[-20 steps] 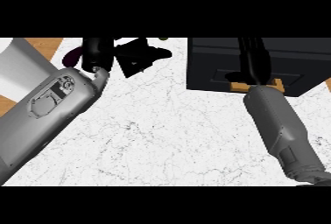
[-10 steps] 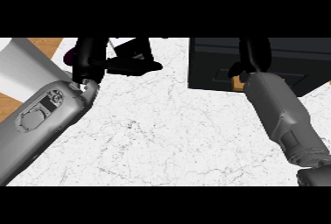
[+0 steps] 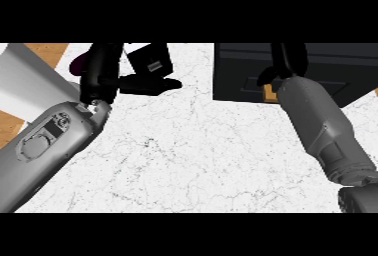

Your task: Pick up the can, place it into the drawer and close the drawer

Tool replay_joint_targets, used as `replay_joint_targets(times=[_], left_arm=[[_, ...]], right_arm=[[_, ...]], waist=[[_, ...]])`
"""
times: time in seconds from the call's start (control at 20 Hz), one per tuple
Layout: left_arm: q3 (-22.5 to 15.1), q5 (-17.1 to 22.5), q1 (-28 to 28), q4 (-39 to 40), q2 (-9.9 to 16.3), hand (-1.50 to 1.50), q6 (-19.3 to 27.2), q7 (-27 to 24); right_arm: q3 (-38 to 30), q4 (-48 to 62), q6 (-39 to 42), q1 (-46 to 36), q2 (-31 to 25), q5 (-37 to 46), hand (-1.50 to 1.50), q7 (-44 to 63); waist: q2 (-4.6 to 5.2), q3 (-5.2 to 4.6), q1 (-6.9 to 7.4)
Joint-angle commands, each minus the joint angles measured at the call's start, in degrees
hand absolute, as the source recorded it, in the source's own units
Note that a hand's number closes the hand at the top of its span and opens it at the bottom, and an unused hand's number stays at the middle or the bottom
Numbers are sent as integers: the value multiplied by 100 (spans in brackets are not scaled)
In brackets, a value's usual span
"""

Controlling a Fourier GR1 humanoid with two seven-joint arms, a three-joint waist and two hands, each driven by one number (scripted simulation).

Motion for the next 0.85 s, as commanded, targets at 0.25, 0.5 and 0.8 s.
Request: replay_joint_targets(times=[0.25, 0.5, 0.8], left_arm=[[14, -117, 335, -301, 6, -150, 130, -38], [149, -108, 575, -393, 211, -150, 17, -78], [274, -169, 830, -628, 222, -150, 34, 9]], right_arm=[[-1195, -339, 491, -561, 398, -1492, -150, -882], [-1850, -415, 988, -538, 622, -2325, -150, -1320], [-2112, -299, 1144, -554, 639, -2671, -150, -1587]], waist=[[-47, -2, 80], [-104, -10, -30], [-91, -18, -92]])
